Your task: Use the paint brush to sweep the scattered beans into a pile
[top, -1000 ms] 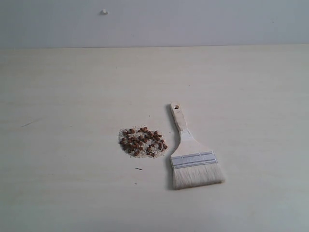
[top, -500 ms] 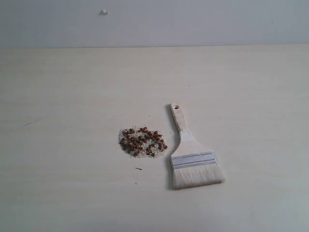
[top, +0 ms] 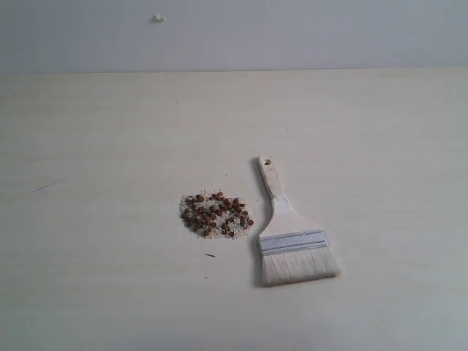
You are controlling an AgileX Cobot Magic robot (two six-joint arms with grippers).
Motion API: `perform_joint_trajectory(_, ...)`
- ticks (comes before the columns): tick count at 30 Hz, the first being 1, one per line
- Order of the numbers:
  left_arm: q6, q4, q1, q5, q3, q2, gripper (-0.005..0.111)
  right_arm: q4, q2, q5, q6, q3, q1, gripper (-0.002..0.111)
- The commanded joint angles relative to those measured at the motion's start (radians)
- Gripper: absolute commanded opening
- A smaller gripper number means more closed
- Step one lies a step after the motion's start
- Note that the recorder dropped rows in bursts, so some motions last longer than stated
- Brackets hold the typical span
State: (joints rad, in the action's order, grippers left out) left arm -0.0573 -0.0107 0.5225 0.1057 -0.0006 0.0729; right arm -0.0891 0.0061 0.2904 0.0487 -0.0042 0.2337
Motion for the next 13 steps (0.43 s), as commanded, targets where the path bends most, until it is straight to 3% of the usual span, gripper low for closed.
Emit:
perform_joint_trajectory(1, -0.002, -0.009, -0.002, -0.002, 0.001, -0.003, 0.0, 0.005, -0.006, -0.004, 0.006, 0.004, -0.001, 0.0)
perform_joint_trajectory(13, -0.002, -0.009, -0.002, -0.002, 0.001, -0.003, 0.0, 0.01, -0.006, -0.004, 0.006, 0.004, -0.001, 0.0)
